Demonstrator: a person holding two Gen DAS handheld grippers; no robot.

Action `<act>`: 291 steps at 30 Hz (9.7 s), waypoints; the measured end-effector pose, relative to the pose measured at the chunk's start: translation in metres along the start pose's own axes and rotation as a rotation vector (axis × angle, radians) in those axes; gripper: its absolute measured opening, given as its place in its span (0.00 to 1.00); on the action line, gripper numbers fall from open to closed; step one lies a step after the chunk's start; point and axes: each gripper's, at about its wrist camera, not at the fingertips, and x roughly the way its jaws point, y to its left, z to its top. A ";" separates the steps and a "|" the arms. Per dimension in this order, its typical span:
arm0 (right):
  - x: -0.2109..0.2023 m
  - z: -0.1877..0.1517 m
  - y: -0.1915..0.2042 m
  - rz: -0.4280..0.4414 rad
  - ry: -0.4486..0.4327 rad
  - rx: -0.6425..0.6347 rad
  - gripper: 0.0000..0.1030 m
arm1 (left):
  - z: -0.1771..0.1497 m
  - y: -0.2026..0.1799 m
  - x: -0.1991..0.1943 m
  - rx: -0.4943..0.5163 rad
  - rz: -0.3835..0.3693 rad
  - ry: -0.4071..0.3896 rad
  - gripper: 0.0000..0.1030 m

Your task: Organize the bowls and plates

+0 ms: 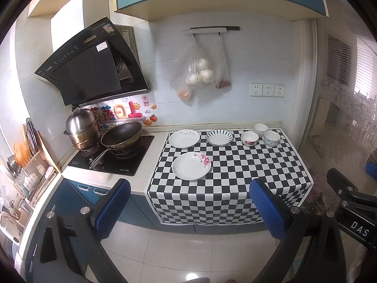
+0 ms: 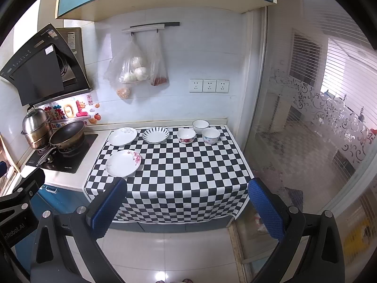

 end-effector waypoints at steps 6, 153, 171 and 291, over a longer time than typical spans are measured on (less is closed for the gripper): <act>0.000 0.000 -0.001 0.000 0.001 -0.001 1.00 | 0.001 -0.001 0.000 -0.001 -0.001 -0.001 1.00; 0.735 0.009 0.145 0.254 0.834 0.173 0.24 | 0.010 -0.035 0.701 0.088 -0.353 0.905 0.39; 0.770 -0.028 0.081 0.287 0.918 0.136 0.23 | -0.026 -0.109 0.710 0.119 -0.265 0.991 0.39; 0.761 0.078 0.092 0.494 0.779 0.169 0.14 | 0.067 0.004 0.698 -0.078 -0.377 0.782 0.31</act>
